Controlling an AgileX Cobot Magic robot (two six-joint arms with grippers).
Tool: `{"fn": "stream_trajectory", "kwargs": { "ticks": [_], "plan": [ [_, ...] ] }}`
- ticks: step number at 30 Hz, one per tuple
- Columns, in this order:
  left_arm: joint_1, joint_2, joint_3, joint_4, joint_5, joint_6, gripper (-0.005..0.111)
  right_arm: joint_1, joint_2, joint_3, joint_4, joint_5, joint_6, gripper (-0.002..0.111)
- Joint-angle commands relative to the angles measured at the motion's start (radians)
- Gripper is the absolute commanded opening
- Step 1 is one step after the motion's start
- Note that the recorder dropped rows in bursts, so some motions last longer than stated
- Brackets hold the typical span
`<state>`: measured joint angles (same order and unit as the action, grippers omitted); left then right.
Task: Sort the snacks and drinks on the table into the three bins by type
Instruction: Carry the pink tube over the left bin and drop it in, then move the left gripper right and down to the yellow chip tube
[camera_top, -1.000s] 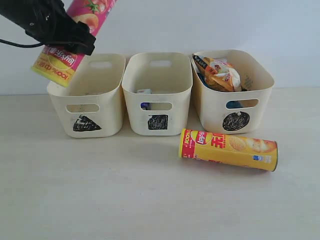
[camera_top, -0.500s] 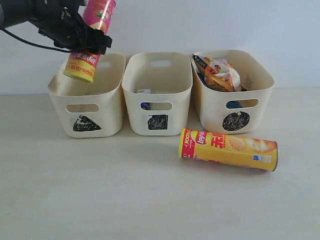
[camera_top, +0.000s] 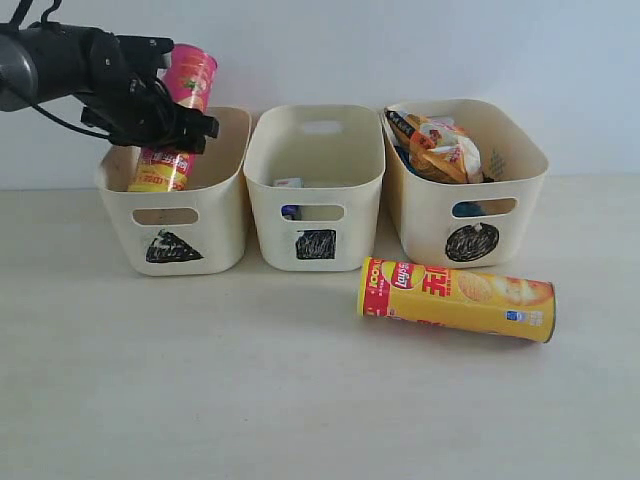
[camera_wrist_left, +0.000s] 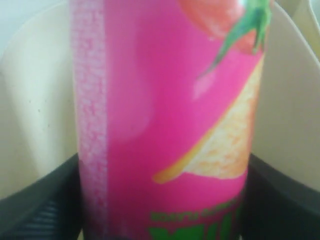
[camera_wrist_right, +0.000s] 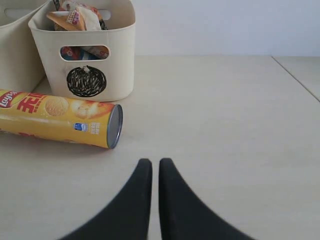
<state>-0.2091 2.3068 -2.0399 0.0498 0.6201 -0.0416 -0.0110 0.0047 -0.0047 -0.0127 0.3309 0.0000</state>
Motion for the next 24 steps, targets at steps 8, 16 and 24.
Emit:
{"fn": "stream_trajectory", "kwargs": {
  "ticks": [8, 16, 24],
  "plan": [
    [0.002, -0.002, -0.008, -0.001, -0.016, -0.011, 0.079, -0.006, -0.005, 0.005, 0.003, -0.011, 0.000, 0.002],
    [0.002, -0.040, -0.008, 0.003, 0.013, -0.002, 0.065, -0.006, -0.005, 0.005, 0.003, -0.011, 0.000, 0.002],
    [0.000, -0.146, -0.008, -0.001, 0.192, 0.169, 0.004, -0.006, -0.005, 0.005, 0.003, -0.004, 0.000, 0.002]
  ]
}}
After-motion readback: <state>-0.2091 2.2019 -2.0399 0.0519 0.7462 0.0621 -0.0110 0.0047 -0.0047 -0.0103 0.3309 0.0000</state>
